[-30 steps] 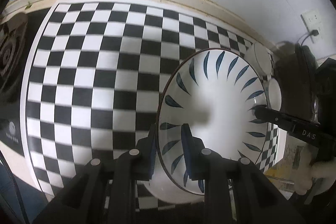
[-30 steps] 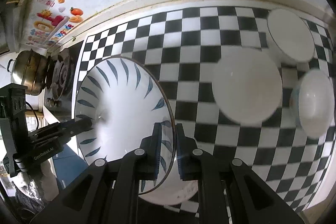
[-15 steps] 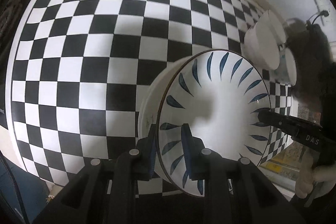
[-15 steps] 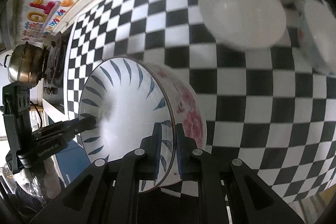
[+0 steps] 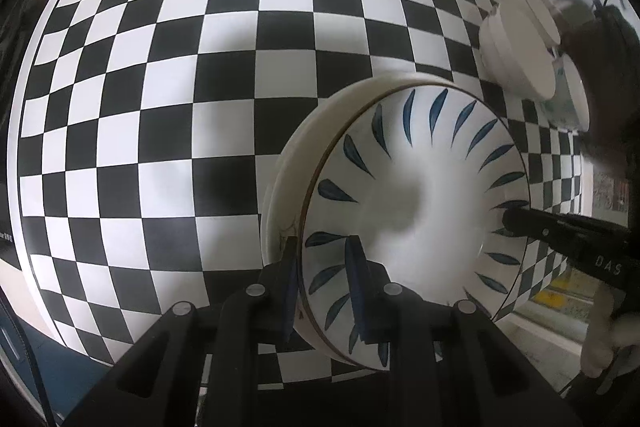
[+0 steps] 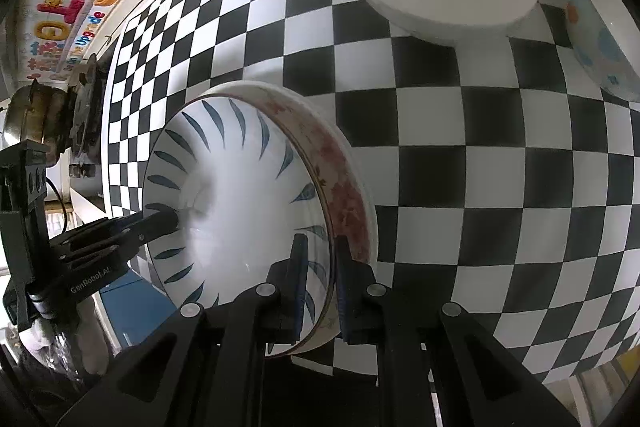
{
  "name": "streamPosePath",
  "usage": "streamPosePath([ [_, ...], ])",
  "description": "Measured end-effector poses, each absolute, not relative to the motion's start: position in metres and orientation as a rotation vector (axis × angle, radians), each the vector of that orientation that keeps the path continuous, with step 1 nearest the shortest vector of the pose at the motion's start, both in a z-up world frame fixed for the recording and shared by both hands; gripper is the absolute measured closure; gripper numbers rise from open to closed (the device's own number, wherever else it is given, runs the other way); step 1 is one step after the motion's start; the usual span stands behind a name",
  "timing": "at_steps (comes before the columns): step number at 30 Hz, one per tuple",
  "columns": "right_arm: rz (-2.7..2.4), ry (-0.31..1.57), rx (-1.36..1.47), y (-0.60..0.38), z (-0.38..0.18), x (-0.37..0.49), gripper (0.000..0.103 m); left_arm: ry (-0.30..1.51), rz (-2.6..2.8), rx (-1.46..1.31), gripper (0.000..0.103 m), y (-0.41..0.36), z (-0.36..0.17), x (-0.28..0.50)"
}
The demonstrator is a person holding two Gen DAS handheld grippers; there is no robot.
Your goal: Organize plates and bowls
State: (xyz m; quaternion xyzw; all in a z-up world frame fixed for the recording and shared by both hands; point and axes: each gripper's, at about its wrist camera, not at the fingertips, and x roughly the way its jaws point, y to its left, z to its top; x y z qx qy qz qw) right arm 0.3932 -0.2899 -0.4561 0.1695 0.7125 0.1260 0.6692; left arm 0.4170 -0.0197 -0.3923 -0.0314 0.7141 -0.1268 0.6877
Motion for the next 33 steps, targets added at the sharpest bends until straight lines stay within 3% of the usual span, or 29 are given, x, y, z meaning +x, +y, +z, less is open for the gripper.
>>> streamPosePath([
  [33, 0.12, 1.603, 0.344, -0.271, -0.456, 0.385, 0.087, 1.632, -0.177, -0.016, 0.082, -0.04, -0.398, 0.411],
])
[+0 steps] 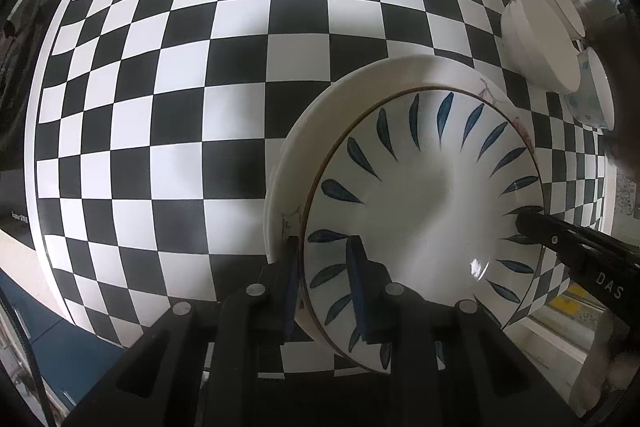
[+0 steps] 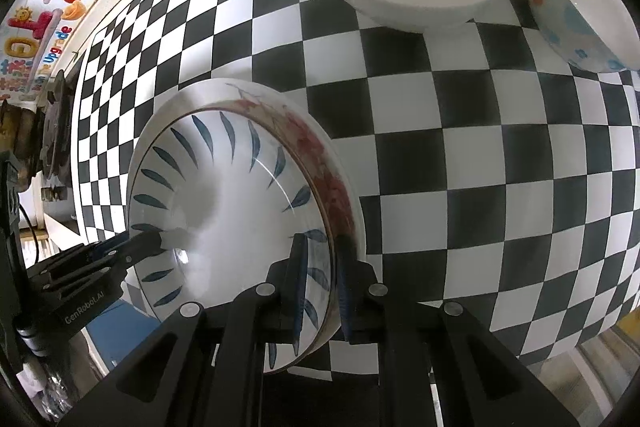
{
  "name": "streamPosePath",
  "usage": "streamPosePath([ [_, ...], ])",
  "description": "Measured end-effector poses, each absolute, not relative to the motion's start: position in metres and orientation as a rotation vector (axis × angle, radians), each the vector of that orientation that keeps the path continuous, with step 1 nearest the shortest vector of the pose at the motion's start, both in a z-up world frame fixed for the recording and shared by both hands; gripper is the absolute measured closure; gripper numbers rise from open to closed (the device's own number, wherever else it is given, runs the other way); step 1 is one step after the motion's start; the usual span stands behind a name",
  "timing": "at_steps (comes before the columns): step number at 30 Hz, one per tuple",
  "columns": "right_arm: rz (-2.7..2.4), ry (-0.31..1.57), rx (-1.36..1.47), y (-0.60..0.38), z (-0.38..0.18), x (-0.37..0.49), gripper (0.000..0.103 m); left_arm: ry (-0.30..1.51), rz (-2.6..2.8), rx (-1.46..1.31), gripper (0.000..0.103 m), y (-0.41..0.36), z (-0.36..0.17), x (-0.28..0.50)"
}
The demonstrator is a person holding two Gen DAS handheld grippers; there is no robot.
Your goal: Organize plates and bowls
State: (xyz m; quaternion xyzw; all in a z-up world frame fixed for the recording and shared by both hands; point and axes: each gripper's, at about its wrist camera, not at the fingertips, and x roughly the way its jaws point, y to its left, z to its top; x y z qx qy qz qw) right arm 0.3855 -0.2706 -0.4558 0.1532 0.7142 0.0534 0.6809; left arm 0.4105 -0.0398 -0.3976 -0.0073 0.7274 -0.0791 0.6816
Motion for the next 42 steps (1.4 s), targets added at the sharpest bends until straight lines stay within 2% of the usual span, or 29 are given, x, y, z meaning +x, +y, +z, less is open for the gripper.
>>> streamPosePath([
  [9, 0.1, 1.6, 0.321, -0.266, -0.454, 0.384, 0.087, 1.634, -0.166, 0.008, 0.082, -0.041, -0.398, 0.408],
  [18, 0.075, 1.572, 0.274, -0.265, -0.437, 0.377, 0.087, 1.576, -0.154, 0.048, 0.082, -0.046, -0.373, 0.4],
  [31, 0.067, 1.426, 0.242, -0.252, -0.323, 0.329, 0.086, 1.471, -0.216, -0.016, 0.082, -0.032, -0.263, 0.378],
  [35, 0.061, 1.385, 0.245, -0.249, -0.286, 0.314, 0.086, 1.447, -0.248, -0.013, 0.082, -0.031, -0.244, 0.368],
  [42, 0.04, 1.343, 0.258, -0.241, -0.253, 0.298, 0.086, 1.396, -0.309, 0.02, 0.08, -0.031, -0.219, 0.35],
])
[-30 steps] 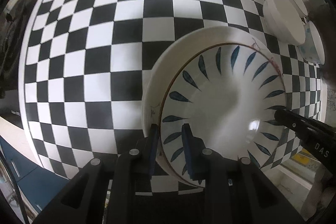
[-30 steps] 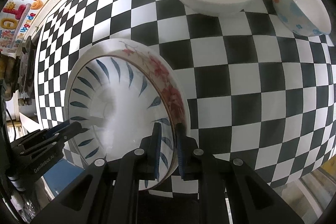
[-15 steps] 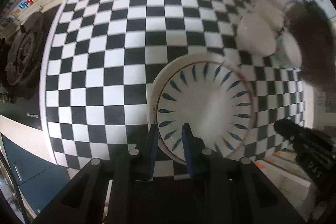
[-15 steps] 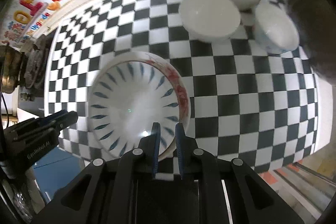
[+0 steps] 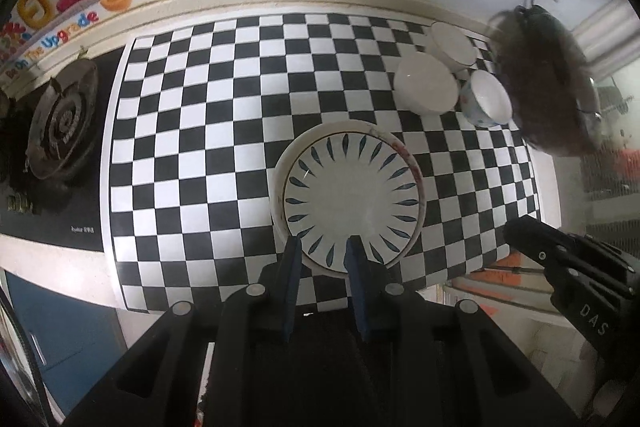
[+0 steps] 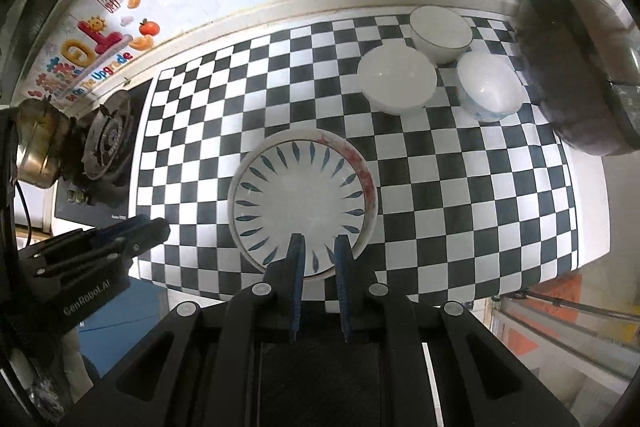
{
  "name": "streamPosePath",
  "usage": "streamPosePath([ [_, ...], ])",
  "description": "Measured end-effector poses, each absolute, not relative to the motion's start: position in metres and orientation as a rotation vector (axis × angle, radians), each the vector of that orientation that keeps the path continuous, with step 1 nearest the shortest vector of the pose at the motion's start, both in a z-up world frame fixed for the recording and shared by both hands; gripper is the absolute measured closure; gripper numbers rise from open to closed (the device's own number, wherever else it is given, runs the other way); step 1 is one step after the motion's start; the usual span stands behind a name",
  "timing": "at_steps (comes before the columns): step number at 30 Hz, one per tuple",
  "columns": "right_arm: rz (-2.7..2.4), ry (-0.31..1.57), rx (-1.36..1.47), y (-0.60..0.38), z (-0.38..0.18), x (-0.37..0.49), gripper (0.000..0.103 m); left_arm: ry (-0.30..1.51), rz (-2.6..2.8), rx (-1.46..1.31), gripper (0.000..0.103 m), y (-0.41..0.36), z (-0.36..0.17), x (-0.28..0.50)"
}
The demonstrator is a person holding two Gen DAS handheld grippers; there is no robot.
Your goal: Organize plates and bowls
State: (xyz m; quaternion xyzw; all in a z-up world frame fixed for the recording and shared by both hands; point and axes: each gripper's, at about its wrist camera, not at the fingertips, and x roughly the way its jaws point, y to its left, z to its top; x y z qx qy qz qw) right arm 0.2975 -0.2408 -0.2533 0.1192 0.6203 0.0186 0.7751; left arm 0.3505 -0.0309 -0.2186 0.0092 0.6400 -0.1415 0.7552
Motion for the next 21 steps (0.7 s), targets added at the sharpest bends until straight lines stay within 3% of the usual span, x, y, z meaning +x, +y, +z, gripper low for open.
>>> streamPosePath([
  [2, 0.036, 1.339, 0.272, -0.24, -0.25, 0.294, 0.081, 1.379, -0.33, 0.016, 0.074, -0.03, -0.216, 0.351],
  [4, 0.034, 1.335, 0.29, -0.24, -0.249, 0.293, 0.057, 1.374, -0.352, 0.005, 0.073, -0.031, -0.214, 0.353],
  [6, 0.043, 1.323, 0.325, -0.244, -0.25, 0.292, 0.04, 1.364, -0.374, -0.018, 0.072, -0.032, -0.215, 0.357],
  [7, 0.042, 1.317, 0.34, -0.248, -0.251, 0.293, 0.038, 1.357, -0.372, -0.028, 0.072, -0.035, -0.217, 0.362],
  [14, -0.034, 1.266, 0.505, -0.321, -0.281, 0.312, 0.038, 1.305, -0.32, -0.066, 0.072, -0.065, -0.229, 0.404],
  [21, -0.055, 1.292, 0.667, -0.408, -0.361, 0.382, 0.038, 1.39, -0.288, -0.085, 0.072, -0.126, -0.284, 0.474],
])
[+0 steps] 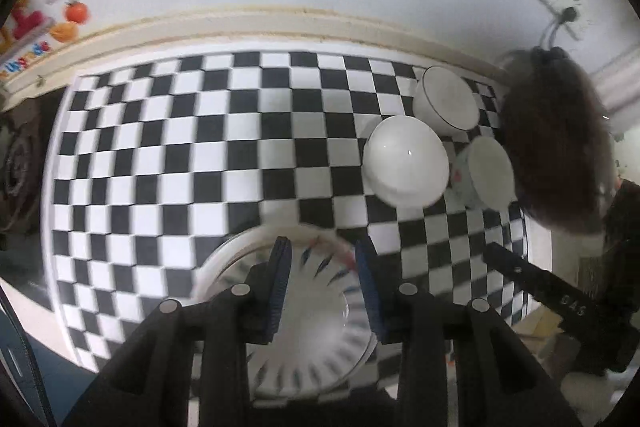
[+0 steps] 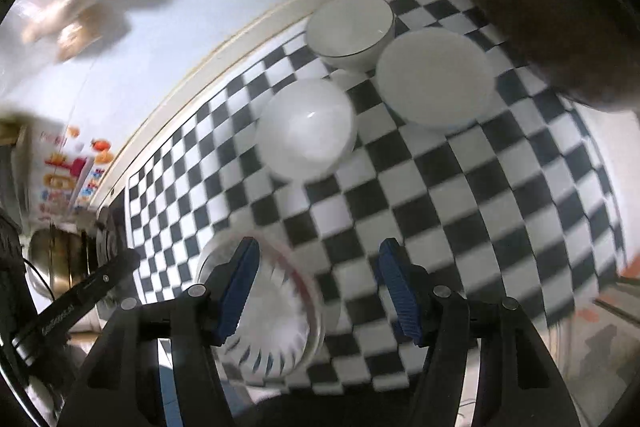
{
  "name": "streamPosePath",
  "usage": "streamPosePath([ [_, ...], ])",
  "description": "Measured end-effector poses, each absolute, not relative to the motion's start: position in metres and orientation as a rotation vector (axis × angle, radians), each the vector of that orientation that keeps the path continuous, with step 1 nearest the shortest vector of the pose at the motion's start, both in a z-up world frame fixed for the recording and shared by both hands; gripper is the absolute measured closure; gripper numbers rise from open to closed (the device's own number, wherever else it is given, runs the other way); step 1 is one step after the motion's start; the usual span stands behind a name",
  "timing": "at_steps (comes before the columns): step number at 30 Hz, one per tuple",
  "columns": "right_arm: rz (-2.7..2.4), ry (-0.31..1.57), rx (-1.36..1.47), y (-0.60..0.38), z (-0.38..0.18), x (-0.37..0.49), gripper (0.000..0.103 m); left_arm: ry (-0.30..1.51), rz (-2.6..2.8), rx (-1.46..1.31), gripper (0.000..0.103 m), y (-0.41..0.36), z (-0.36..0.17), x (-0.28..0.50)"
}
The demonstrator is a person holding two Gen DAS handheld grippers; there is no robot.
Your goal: Organize plates and bowls
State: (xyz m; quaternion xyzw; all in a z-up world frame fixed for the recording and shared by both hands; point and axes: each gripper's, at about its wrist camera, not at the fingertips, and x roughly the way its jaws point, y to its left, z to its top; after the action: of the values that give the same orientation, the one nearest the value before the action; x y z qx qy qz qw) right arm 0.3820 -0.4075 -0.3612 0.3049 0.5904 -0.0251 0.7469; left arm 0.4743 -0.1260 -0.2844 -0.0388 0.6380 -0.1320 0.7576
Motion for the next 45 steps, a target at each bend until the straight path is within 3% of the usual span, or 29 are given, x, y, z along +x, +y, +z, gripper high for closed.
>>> streamPosePath([
  [9, -0.02, 1.413, 0.633, -0.425, -0.45, 0.473, 0.057, 1.56, -0.271, -0.172, 0.074, -0.181, -0.368, 0.549],
  [14, -0.014, 1.457, 0.598, -0.425, -0.473, 0.499, 0.079, 1.611, -0.274, -0.139, 0.074, -0.206, -0.391, 0.568],
  [16, -0.027, 1.471, 0.567, -0.424, -0.477, 0.504, 0.089, 1.625, -0.285, -0.107, 0.083, -0.216, -0.401, 0.572],
  [31, 0.019, 1.456, 0.469, -0.425, -0.461, 0.495, 0.091, 1.544, -0.285, -0.027, 0.087, -0.23, -0.373, 0.536],
  [45, 0.032, 1.409, 0.496, -0.455, -0.406, 0.405, 0.09, 1.503, -0.39, 0.018, 0.087, -0.249, -0.326, 0.461],
])
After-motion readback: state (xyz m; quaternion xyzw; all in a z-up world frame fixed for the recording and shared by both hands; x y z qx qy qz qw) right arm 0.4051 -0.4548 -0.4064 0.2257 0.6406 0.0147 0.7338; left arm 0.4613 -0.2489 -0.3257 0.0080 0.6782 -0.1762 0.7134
